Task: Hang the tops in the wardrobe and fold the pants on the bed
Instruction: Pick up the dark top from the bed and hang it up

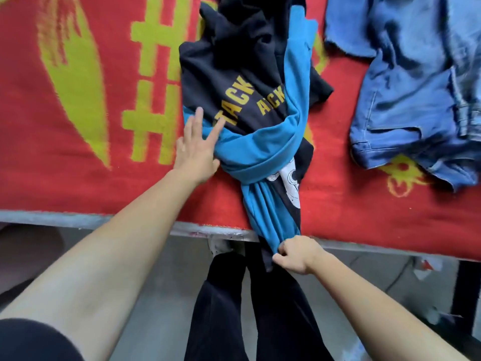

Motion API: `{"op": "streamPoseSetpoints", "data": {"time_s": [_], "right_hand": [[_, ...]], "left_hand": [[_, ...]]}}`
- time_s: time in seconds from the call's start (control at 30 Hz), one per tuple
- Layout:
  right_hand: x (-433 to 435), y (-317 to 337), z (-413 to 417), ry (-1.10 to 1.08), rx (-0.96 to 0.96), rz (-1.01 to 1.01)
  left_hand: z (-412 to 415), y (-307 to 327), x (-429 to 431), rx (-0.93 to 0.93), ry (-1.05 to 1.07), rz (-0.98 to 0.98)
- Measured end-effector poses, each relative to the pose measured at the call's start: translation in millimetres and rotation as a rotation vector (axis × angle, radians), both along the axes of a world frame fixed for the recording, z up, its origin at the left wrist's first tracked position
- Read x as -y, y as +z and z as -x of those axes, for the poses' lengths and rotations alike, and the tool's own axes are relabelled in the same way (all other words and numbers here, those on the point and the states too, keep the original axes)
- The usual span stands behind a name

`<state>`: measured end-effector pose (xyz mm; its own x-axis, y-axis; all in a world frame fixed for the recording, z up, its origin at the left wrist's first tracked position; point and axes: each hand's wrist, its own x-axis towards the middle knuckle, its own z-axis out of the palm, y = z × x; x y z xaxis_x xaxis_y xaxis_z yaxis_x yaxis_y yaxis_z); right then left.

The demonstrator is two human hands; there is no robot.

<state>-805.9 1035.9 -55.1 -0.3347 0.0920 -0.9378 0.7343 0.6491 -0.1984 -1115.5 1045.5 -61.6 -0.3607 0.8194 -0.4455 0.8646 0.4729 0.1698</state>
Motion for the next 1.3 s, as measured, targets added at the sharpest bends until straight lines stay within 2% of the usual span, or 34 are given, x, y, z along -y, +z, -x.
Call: {"op": "streamPoseSetpoints", "data": {"time_s": [0.07,0.13,0.2,0.27,0.33,0.4,0.43,0.5,0.53,0.57,0.63,0.7,0.77,0.9,0.97,1.07,1.17,1.23,1.3], "right_hand": [[-7,1,6,-0.066,0.050,0.052],[-25,9,23,-0.160,-0.025,-0.043],[-49,21,46,-0.352,-0.282,-0.361],[-77,33,78,-0.614,-0.605,-0.676],[-109,36,110,-0.749,-0.895,-0.819],[-136,34,142,-0.652,-1.001,-0.823],[-145,32,156,-0.541,-0.976,-0.762],[-148,27,174,-0.278,-0.807,-0.586],[-143,24,177,-0.138,-0.691,-0.519],[-137,20,177,-0.012,-0.591,-0.487],[-126,17,174,0.108,-0.476,-0.460],[-123,18,171,0.061,-0.424,-0.389],[-123,21,167,-0.026,-0.364,-0.321],[-118,36,155,-0.300,-0.340,-0.355],[-117,52,154,-0.464,-0.381,-0.405],[-118,87,171,-0.648,-0.551,-0.424],[-122,143,212,-0.775,-0.669,-0.310],[-119,193,235,-0.780,-0.703,-0.157],[-112,243,251,-0.647,-0.730,-0.102]], "left_hand": [[-6,-3,-16,0.038,-0.060,0.027],[-9,1,-24,0.111,0.046,-0.025],[-12,10,-22,0.116,0.109,-0.062],[-11,20,-7,0.064,0.038,0.001],[-6,19,16,0.099,0.016,0.115],[3,11,39,0.210,0.181,0.195],[10,6,47,0.296,0.365,0.181],[22,0,56,0.480,0.831,0.095],[27,-3,59,0.488,0.974,0.058],[31,-3,60,0.437,1.008,0.057],[34,-3,56,0.305,0.889,0.086],[31,0,43,0.329,0.820,-0.015],[26,9,26,0.507,0.861,-0.175],[20,52,18,0.578,0.684,-0.352],[23,82,21,0.599,0.617,-0.435],[37,140,25,0.673,0.659,-0.524],[56,214,29,0.775,0.709,-0.594],[64,270,30,0.902,0.699,-0.650],[70,325,31,0.975,0.691,-0.732]]}}
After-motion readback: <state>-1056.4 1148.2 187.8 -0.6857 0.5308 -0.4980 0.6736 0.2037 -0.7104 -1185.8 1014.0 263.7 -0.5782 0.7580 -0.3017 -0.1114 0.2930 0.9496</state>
